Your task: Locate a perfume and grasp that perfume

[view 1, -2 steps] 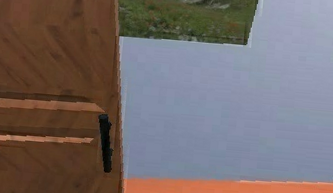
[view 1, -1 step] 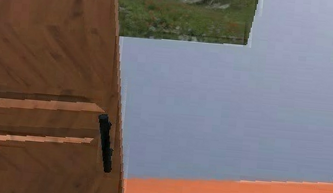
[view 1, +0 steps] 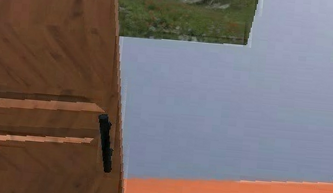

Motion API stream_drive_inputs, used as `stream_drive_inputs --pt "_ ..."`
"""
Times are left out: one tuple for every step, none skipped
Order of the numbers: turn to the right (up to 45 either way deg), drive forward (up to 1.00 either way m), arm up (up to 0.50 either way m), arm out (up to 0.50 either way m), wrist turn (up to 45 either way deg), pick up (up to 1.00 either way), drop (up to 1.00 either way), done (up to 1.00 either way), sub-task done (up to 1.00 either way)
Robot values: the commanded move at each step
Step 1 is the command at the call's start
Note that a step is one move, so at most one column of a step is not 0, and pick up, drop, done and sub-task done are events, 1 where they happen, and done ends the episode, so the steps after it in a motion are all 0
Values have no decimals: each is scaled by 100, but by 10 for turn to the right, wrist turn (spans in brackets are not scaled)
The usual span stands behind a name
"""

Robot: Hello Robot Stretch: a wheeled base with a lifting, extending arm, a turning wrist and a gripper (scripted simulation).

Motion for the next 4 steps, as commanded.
stream_drive_inputs --pt "0 0 0 0 120 0 0 0 0" --pt "0 0 -22 0 0 0 0 0 0" --pt "0 0 0 0 0 100 0 0 0" --pt "0 0 10 0 0 0 0 0 0"
